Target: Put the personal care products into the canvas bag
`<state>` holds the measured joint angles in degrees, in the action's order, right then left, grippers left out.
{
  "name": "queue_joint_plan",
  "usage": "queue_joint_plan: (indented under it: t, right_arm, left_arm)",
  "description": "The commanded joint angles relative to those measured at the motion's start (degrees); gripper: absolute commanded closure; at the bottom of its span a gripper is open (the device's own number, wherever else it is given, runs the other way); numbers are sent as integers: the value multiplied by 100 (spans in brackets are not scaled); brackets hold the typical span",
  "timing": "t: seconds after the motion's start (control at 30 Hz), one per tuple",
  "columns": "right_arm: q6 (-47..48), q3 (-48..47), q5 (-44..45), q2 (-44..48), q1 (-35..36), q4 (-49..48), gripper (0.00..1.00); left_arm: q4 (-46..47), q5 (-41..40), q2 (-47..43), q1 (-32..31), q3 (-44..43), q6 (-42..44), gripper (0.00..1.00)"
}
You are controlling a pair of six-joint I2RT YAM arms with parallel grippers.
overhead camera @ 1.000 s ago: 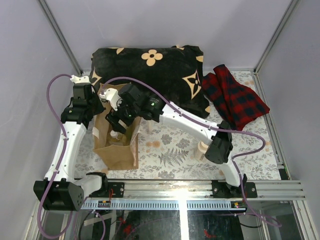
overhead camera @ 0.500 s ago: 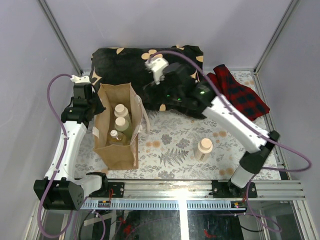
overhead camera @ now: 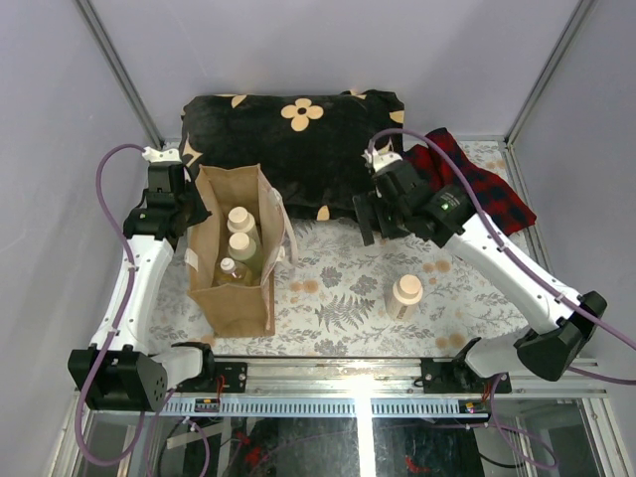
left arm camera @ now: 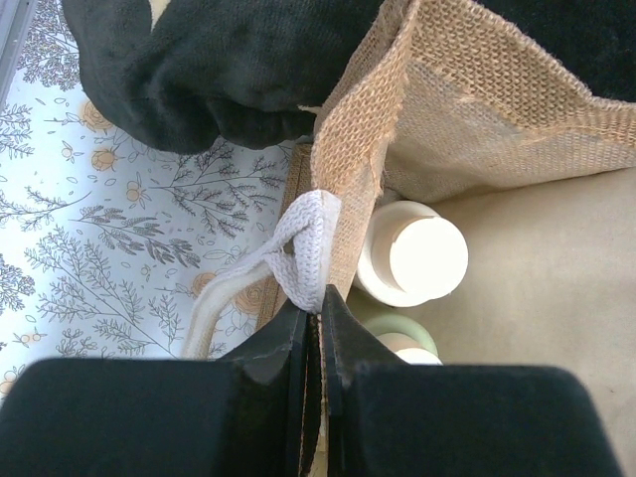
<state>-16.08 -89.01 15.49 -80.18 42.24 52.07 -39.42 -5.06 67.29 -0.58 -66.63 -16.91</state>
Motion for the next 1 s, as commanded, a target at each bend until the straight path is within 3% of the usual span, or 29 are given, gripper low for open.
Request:
queue_joint_plan:
  t: [0.0, 0.43, 0.97]
  right_arm:
    - [-754, 674, -49, 424, -23, 211, 1]
    - [-873, 2195, -132, 720, -151, -639, 1]
    - [-1191, 3292, -478, 801, -181, -843, 1]
  left_arm:
    - [447, 216, 58, 1, -39, -31, 100]
    - [483, 356, -63, -1, 123, -17, 100]
    - [479, 400, -131, 5, 178, -32, 100]
